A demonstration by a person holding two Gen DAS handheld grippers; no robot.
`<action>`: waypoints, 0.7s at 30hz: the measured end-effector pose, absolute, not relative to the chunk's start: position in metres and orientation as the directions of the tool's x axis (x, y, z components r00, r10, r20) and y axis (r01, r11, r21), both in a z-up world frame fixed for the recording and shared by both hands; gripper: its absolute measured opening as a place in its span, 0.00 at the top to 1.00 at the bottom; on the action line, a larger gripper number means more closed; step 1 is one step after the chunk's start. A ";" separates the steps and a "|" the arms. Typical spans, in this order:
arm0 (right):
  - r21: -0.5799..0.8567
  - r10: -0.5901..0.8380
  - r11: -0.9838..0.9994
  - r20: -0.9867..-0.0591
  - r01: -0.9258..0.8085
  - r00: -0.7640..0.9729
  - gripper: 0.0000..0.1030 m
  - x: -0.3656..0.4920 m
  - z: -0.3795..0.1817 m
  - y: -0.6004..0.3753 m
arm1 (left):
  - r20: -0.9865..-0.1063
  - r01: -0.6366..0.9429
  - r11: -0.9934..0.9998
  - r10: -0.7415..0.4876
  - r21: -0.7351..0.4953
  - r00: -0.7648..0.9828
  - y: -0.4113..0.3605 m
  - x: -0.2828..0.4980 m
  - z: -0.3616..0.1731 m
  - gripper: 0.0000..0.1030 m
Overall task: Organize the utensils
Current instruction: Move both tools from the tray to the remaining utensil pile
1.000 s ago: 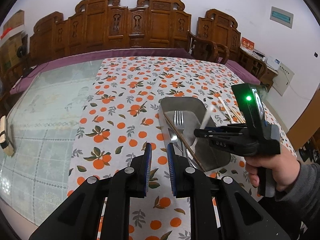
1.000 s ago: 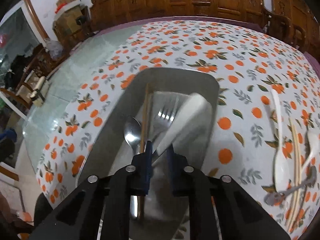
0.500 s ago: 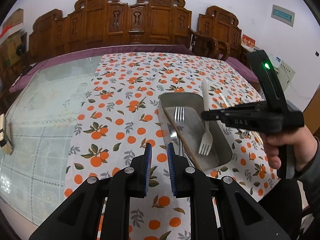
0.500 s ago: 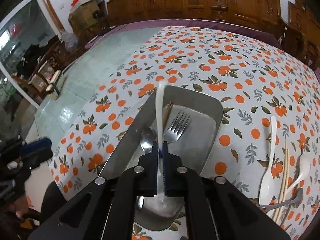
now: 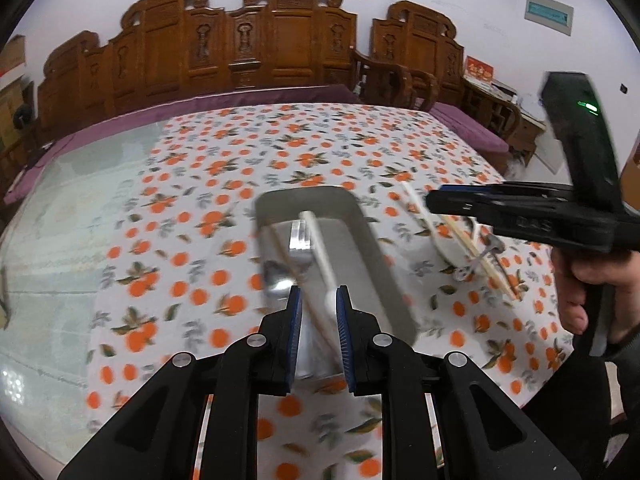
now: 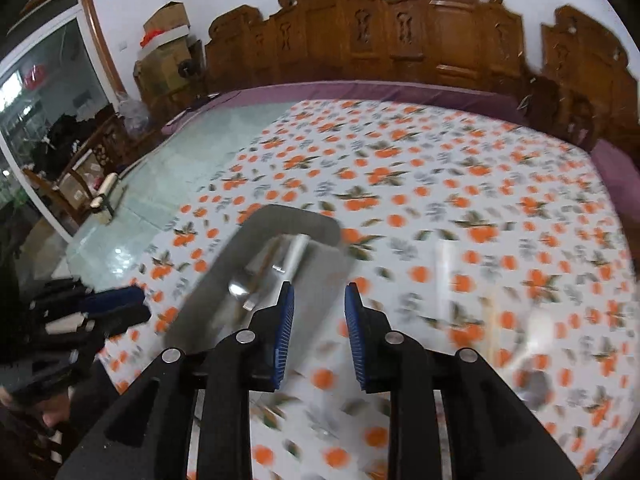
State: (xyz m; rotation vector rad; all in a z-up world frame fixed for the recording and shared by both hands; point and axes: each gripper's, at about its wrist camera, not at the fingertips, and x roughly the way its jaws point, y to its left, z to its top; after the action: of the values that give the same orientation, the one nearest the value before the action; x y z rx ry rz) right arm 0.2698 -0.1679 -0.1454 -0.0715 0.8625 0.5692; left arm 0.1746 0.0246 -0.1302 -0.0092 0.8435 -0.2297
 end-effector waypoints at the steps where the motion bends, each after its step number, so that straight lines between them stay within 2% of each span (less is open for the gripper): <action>1: 0.152 0.433 0.856 -0.734 -0.495 0.523 0.72 0.266 -0.144 -0.178 | -0.739 0.207 0.973 -0.216 -0.106 0.638 0.016 0.177 -0.132 0.83; 4: 0.117 0.387 0.880 -0.737 -0.460 0.554 0.72 0.251 -0.143 -0.219 | -0.739 0.243 0.963 -0.250 -0.120 0.626 -0.010 0.183 -0.138 0.79; 10: 0.088 0.305 0.924 -0.758 -0.372 0.577 0.72 0.227 -0.162 -0.289 | -0.753 0.311 0.941 -0.302 -0.135 0.585 -0.061 0.194 -0.152 0.79; 21: 0.118 0.263 0.953 -0.776 -0.278 0.573 0.72 0.217 -0.197 -0.348 | -0.783 0.415 0.895 -0.373 -0.163 0.498 -0.138 0.230 -0.186 0.74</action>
State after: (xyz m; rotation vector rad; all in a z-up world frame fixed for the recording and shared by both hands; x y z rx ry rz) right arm 0.2170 -0.3481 -0.1969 -0.0178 0.9063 0.3170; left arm 0.2304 -0.1385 -0.1859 0.0484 0.9352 -0.4773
